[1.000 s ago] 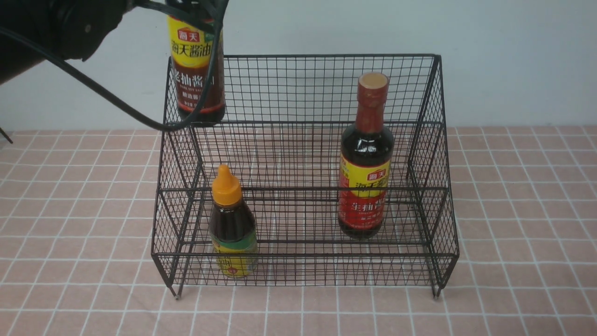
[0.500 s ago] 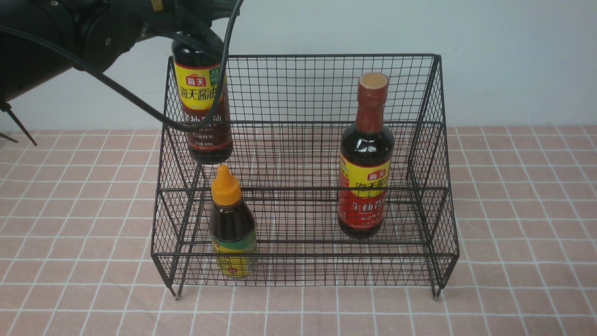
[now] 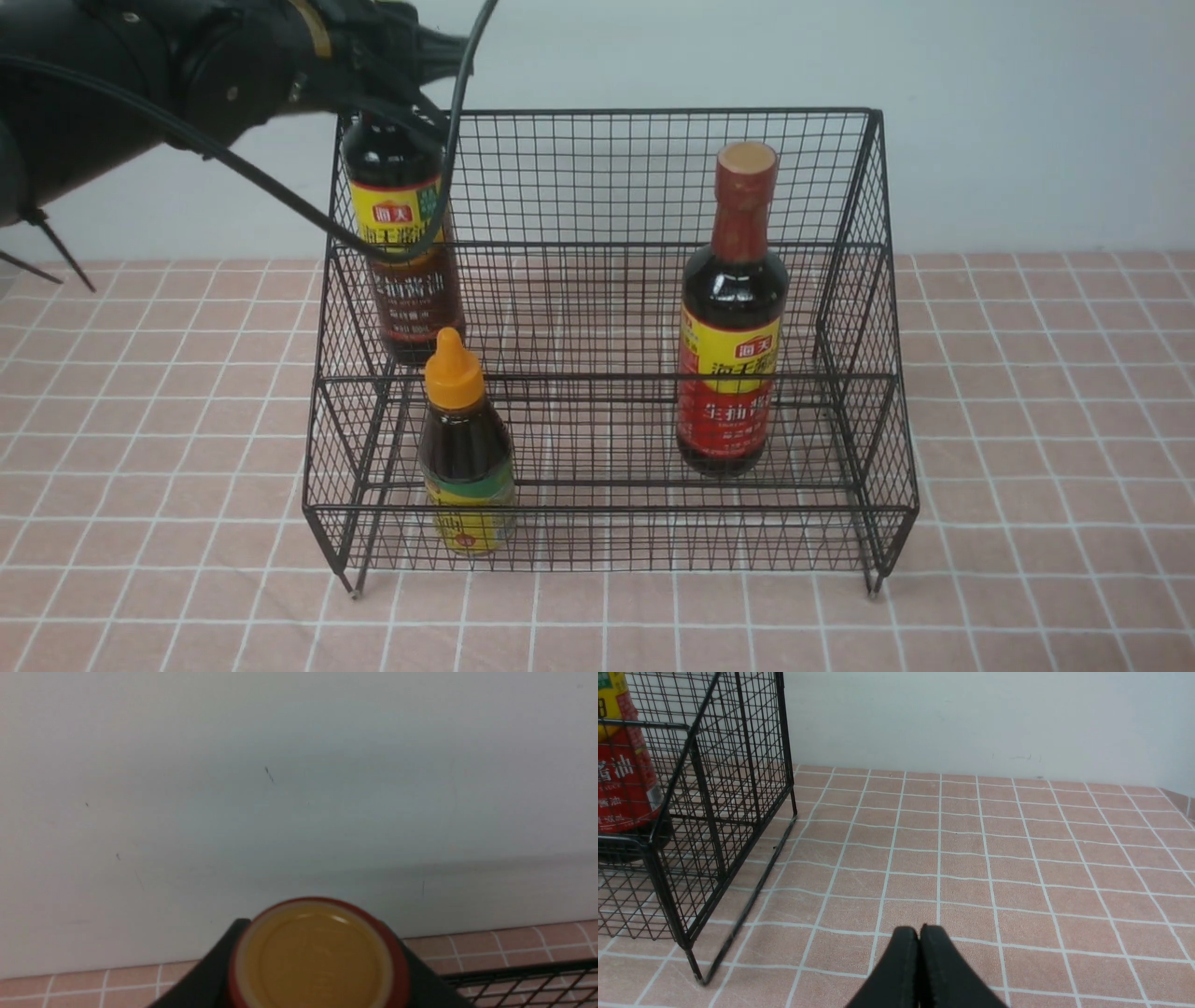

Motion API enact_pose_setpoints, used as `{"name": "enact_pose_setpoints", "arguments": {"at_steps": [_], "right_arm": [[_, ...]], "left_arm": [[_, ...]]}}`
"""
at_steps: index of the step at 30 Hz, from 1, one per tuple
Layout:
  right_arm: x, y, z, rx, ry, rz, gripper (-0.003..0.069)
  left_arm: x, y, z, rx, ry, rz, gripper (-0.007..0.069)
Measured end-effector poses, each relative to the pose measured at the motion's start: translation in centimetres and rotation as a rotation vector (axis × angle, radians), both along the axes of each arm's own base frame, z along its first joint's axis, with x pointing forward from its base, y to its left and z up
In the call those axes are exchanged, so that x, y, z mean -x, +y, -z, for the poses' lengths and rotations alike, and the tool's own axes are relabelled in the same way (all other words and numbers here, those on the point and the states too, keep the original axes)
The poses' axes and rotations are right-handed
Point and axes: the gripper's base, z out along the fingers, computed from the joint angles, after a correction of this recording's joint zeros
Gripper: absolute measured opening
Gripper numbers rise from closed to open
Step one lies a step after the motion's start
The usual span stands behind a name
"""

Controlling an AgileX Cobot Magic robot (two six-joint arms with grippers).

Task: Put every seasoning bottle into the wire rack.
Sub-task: Use the left arm to put the condiment bottle back on the shelf

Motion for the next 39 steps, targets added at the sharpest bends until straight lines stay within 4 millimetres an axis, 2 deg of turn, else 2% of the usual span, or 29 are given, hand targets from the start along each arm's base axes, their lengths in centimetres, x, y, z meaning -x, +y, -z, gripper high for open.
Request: {"name": "enact_pose_setpoints", "arguments": {"at_steps": [5, 12, 21, 25, 30, 34, 36, 37, 39], "right_arm": [[0.0, 0.0, 0.0, 0.000, 0.000, 0.000, -0.0015], [0.0, 0.0, 0.0, 0.000, 0.000, 0.000, -0.0015], [0.0, 0.0, 0.0, 0.000, 0.000, 0.000, -0.0015], [0.0, 0.0, 0.0, 0.000, 0.000, 0.000, -0.0015], [0.0, 0.0, 0.0, 0.001, 0.000, 0.000, -0.0015], [0.0, 0.0, 0.0, 0.001, 0.000, 0.000, -0.0015], [0.0, 0.0, 0.0, 0.001, 0.000, 0.000, -0.0015], [0.0, 0.0, 0.0, 0.001, 0.000, 0.000, -0.0015], [0.0, 0.0, 0.0, 0.001, 0.000, 0.000, -0.0015]], "left_arm": [[-0.2, -0.7, 1.1, -0.007, 0.041, 0.009, 0.0258], [0.3, -2.5, 1.0, 0.002, 0.026, 0.057, 0.0258], [0.3, -2.5, 1.0, -0.006, 0.032, 0.056, 0.0280], [0.6, -2.5, -0.8, 0.000, -0.047, 0.077, 0.0373], [1.7, -2.1, -2.8, 0.009, -0.087, 0.075, 0.0425], [3.0, -1.5, -4.5, 0.017, -0.115, 0.066, 0.0423], [4.7, -0.8, -6.8, 0.029, -0.154, 0.056, 0.0384], [4.9, -0.7, -7.0, 0.029, -0.153, 0.054, 0.0374], [6.9, 0.2, -8.9, 0.033, -0.164, 0.031, 0.0288]]}}
